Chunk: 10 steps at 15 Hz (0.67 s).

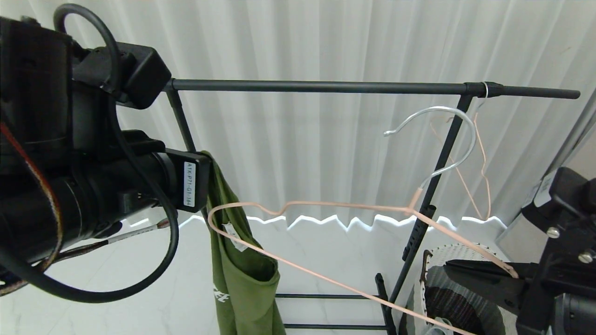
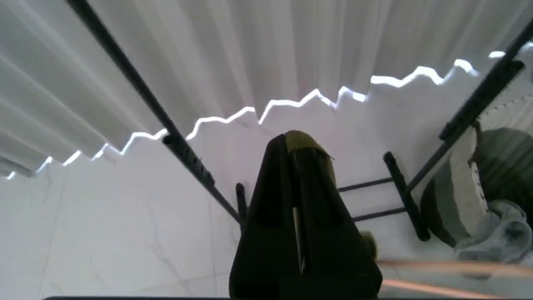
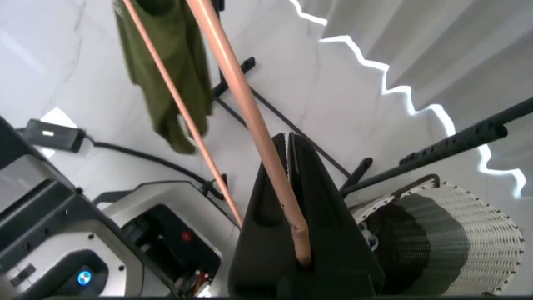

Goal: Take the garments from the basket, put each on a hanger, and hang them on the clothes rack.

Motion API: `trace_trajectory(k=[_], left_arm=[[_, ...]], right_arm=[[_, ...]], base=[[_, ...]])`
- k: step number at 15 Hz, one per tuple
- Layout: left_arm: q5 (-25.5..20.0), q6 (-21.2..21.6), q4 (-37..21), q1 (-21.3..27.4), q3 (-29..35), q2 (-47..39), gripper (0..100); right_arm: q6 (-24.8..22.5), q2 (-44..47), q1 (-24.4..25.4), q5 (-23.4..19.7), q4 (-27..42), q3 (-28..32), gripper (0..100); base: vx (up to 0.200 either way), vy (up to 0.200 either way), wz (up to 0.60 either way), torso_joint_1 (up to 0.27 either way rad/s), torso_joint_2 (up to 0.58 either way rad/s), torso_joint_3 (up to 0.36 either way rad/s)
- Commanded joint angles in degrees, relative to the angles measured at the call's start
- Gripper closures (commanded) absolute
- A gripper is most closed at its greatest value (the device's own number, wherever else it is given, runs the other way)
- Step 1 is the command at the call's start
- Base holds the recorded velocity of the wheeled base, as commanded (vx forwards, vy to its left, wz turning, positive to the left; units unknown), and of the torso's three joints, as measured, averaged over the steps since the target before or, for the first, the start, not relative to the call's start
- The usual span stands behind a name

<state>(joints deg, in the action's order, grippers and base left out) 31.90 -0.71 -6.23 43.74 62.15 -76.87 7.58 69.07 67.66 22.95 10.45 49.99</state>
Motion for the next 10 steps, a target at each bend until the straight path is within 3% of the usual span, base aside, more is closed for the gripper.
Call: trace_trajectory(k=[1,4,10], left_arm=[[0.1,0.0,0.0,1.4,-0.4,-0.5,100],[1.9,0.0,0.1,1.4,-0.2,-1.8,100],[3.1,-1.2,1.7,4.6,0.6,-5.0,100]], right_arm=[[0.8,1.6,-0.5,0.9,0.0,0.7,100],[2.3,1.7,-1.5,4.4,0.0,0.5,100],[3.0,1.9,-3.1,4.5,-2.2,0.8,100]], base=[[0.0,0.0,0.0,0.0,0.0,0.0],[0.0,0.0,0.0,0.0,0.0,0.0],[0.0,0.0,0.0,0.0,0.0,0.0]])
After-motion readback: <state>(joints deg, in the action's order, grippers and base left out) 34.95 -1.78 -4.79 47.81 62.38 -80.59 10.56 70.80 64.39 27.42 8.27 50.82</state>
